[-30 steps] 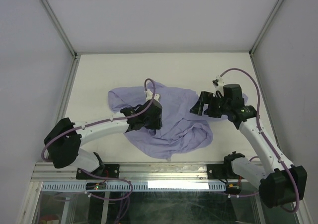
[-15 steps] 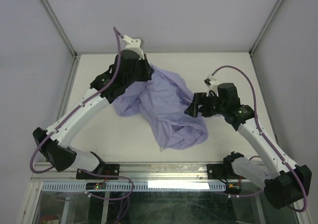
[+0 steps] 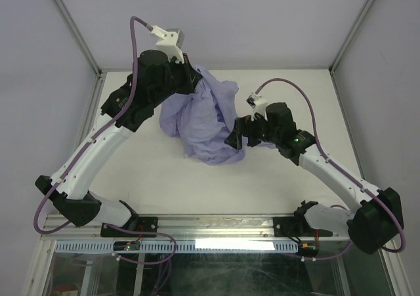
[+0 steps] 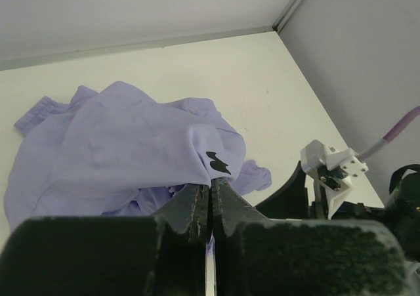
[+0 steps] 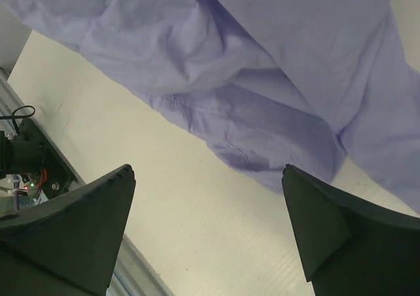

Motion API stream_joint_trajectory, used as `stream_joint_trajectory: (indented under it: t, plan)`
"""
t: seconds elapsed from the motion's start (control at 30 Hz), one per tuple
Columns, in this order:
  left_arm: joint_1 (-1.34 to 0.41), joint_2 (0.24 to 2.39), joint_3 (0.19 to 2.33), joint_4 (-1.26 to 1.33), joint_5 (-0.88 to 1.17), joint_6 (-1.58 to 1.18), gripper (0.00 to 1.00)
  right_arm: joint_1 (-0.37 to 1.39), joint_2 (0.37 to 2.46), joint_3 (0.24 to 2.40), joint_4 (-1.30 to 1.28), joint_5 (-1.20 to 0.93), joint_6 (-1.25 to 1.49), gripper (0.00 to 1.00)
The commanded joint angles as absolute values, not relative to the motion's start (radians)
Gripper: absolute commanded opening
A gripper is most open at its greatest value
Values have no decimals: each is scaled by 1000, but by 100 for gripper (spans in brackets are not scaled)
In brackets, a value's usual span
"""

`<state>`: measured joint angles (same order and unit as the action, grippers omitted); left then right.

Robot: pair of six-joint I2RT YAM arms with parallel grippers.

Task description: Zip up the jacket

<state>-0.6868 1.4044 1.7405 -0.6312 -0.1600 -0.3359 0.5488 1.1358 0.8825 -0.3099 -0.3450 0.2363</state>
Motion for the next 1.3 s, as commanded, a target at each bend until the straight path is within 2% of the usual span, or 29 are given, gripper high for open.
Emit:
stream_joint_trajectory:
  t: [0.0, 0.27, 0.37, 0.43, 0.47, 0.57, 0.6, 0.77, 0.9, 1.1, 1.27]
  plan:
    - [-687, 1380, 1811, -615, -135, -330, 0, 623, 1193, 915, -61, -347, 218, 97]
    - [-687, 1378, 1797, -626, -149, -374, 0, 815, 1391, 883, 235, -84, 226, 98]
    - [-686, 1377, 1797, -640, -167, -376, 0, 855, 1465, 915, 246, -24, 231, 97]
    - [-680, 1374, 1798, -656, -185, -372, 0, 858, 1491, 922, 242, 62, 259, 82]
    - [-672, 1370, 1796, -664, -197, -370, 0, 858, 1489, 919, 237, 84, 259, 68]
    - [-630, 1353, 1785, -696, -245, -356, 0, 843, 1429, 918, 169, 139, 219, 14]
    - [-611, 1346, 1779, -705, -271, -351, 0, 830, 1393, 917, 139, 156, 197, 1]
    - [-521, 1314, 1759, -724, -353, -324, 0, 663, 1235, 1022, -124, 147, 109, 0]
    - [-497, 1303, 1786, -724, -377, -290, 0, 529, 1176, 1193, -346, 80, 61, 0]
    - [-497, 1241, 1845, -741, -248, -278, 0, 506, 1165, 1497, -638, -16, -17, 0]
    - [-497, 1193, 1961, -856, -141, -291, 0, 506, 1151, 1717, -826, -120, -28, 0]
